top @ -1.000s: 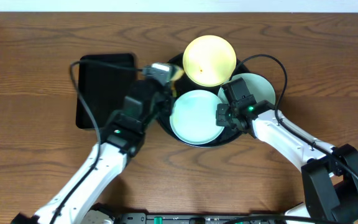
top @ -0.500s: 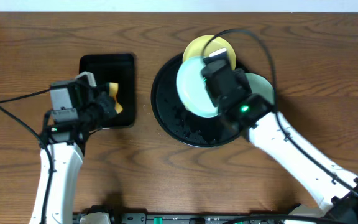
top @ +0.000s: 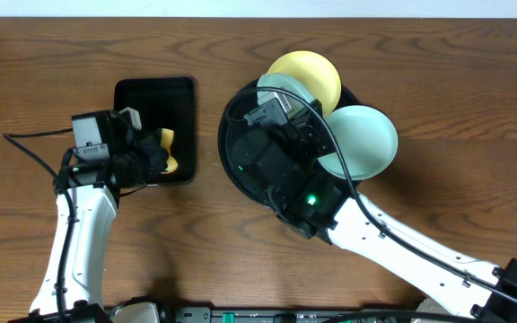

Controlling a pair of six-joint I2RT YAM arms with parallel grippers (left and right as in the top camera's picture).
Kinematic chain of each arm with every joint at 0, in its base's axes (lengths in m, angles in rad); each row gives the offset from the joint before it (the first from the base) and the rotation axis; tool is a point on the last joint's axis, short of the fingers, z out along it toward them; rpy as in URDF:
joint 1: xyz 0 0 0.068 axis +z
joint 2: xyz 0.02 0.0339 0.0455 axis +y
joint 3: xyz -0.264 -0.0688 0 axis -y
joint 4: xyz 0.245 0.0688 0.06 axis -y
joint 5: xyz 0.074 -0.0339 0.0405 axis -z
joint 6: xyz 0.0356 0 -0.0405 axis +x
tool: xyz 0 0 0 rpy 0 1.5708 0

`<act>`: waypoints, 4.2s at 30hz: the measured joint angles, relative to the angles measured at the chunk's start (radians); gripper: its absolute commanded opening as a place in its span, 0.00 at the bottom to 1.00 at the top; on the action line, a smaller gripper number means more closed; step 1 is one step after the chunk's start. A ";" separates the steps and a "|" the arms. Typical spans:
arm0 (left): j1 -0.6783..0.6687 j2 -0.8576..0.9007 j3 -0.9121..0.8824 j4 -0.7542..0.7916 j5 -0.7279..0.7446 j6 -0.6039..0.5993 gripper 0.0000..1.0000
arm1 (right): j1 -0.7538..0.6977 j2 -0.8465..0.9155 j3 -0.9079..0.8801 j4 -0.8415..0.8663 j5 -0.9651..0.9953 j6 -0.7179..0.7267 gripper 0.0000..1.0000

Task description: Clean dirty plates on tray and stack at the side

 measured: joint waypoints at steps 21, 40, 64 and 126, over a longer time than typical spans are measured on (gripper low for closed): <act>0.000 0.000 0.001 0.038 -0.032 0.000 0.07 | -0.606 -0.065 0.000 -0.123 -1.032 0.354 0.01; 0.000 0.000 0.001 0.057 -0.034 0.002 0.07 | -1.485 0.316 0.002 -0.050 -1.545 0.455 0.01; 0.000 0.000 0.001 0.040 -0.034 0.027 0.08 | -1.159 0.090 0.197 -0.697 -1.670 0.114 0.47; 0.000 0.006 0.001 0.018 -0.034 0.053 0.08 | -0.959 0.356 0.054 -0.455 -1.308 0.237 0.01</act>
